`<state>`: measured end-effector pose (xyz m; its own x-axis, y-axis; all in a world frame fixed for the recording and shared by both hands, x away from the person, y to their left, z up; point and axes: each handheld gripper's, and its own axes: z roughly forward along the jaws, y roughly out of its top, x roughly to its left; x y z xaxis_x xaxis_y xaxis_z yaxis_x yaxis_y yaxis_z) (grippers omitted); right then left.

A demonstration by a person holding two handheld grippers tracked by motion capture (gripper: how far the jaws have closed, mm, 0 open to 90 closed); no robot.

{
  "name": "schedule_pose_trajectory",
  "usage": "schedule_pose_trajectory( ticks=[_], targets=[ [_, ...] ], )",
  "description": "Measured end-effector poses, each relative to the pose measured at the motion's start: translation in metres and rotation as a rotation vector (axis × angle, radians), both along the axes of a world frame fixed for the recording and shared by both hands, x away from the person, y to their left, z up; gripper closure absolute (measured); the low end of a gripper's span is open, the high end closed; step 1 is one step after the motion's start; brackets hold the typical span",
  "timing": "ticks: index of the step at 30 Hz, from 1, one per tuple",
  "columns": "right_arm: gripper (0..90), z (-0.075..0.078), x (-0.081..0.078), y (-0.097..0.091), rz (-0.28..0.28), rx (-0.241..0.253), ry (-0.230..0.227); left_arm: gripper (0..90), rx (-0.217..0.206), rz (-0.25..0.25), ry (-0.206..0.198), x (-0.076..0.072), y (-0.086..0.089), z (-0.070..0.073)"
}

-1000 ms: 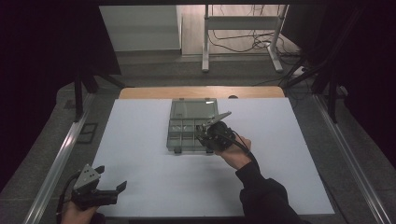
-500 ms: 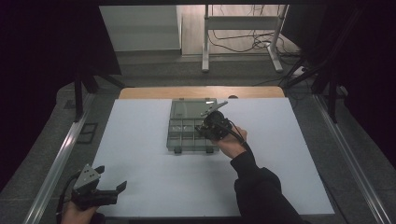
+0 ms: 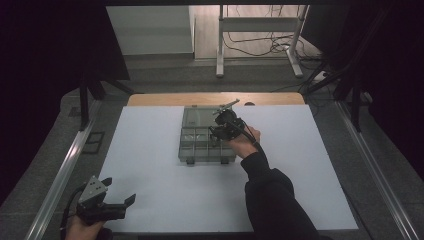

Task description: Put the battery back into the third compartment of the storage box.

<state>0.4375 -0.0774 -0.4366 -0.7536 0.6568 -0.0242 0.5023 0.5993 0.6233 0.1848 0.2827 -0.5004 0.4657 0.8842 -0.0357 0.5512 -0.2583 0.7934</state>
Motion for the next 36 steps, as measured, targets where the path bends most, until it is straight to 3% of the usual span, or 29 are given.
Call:
schedule_pose_trajectory(
  ticks=[15, 20, 23, 27, 31, 36],
  targets=[
    [76.8, -0.027, 0.028, 0.008, -0.075, -0.029, 0.035, 2.1, -0.002, -0.003, 0.0, 0.0, 0.0, 0.0],
    [75.6, -0.035, 0.032, 0.013, -0.08, -0.053, 0.017, 2.0, -0.008, -0.002, -0.001, 0.0, 0.001, 0.0],
    [63.0, -0.035, 0.031, 0.014, -0.062, -0.034, 0.01, 2.0, -0.01, -0.003, -0.001, 0.0, 0.001, 0.0],
    [49.3, -0.032, 0.027, 0.015, -0.045, -0.052, -0.022, 2.0, -0.008, -0.004, -0.001, 0.0, 0.001, 0.0],
    [39.1, -0.029, 0.024, 0.012, -0.03, -0.026, -0.015, 2.0, -0.006, -0.005, -0.001, 0.0, 0.001, 0.0],
    [27.7, -0.024, 0.019, 0.007, 0.031, 0.032, 0.019, 2.0, -0.006, -0.004, -0.002, 0.0, 0.001, 0.0]
  ],
)
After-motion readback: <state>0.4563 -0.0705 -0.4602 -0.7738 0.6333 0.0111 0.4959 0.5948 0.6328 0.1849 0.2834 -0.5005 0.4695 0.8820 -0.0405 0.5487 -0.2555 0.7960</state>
